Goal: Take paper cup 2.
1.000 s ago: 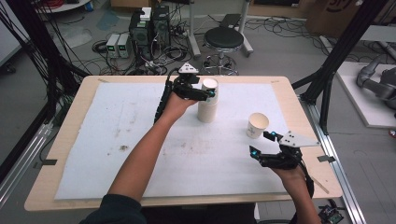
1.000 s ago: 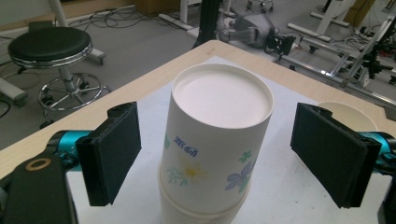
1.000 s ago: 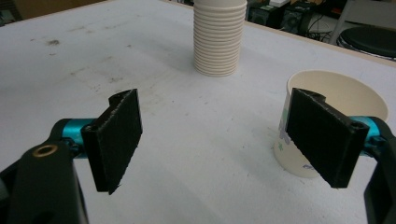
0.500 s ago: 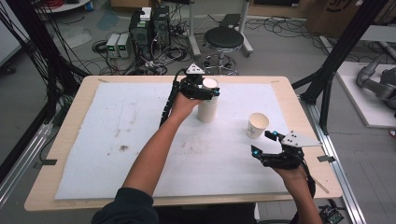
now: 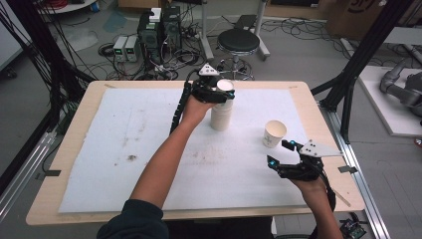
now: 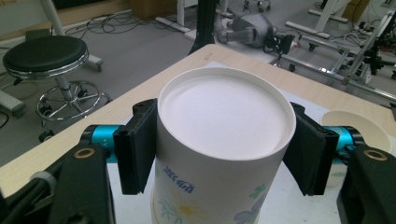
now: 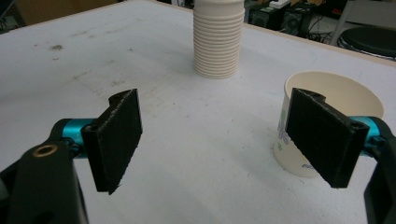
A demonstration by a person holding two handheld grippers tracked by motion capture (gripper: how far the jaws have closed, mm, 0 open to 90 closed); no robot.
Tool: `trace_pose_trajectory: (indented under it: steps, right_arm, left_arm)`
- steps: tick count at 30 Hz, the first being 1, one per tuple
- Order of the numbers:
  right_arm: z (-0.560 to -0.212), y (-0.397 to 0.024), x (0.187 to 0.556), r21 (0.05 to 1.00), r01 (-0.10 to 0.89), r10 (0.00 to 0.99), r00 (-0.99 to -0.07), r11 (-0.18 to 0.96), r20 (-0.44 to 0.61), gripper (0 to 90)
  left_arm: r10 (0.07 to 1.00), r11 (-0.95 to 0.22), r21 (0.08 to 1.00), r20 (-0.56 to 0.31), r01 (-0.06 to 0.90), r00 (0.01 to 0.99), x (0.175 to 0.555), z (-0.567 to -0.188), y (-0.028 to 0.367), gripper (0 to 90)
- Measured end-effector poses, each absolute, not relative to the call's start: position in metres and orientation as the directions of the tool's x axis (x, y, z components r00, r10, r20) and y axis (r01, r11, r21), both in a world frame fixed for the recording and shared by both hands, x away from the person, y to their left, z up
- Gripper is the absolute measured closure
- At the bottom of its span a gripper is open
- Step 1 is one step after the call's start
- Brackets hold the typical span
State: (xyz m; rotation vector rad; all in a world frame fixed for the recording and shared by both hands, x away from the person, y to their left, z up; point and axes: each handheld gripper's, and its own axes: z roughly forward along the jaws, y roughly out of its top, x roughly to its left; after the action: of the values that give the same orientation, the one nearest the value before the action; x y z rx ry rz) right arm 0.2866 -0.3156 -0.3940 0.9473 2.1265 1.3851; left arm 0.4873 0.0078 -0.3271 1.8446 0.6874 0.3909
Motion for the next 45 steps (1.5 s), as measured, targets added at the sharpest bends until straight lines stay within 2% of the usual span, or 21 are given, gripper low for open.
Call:
trace_pose_trajectory:
  steps: [13,29,45]
  right_arm:
    - [-0.392,-0.314,0.286,0.915,0.306,0.732,-0.681,0.265,0.016,19.0]
    - [-0.393,-0.311,0.285,0.915,0.306,0.724,-0.689,0.264,0.021,19.0]
    - [-0.393,-0.306,0.286,0.914,0.301,0.712,-0.702,0.270,0.021,19.0]
  left_arm:
    - [0.606,-0.221,0.952,-0.034,0.209,0.795,0.478,-0.292,0.019,34.8]
    - [0.593,-0.140,0.976,-0.054,0.169,0.803,0.461,-0.267,0.046,35.4]
    - [0.507,-0.135,0.981,-0.050,0.137,0.861,0.411,-0.265,0.091,35.5]
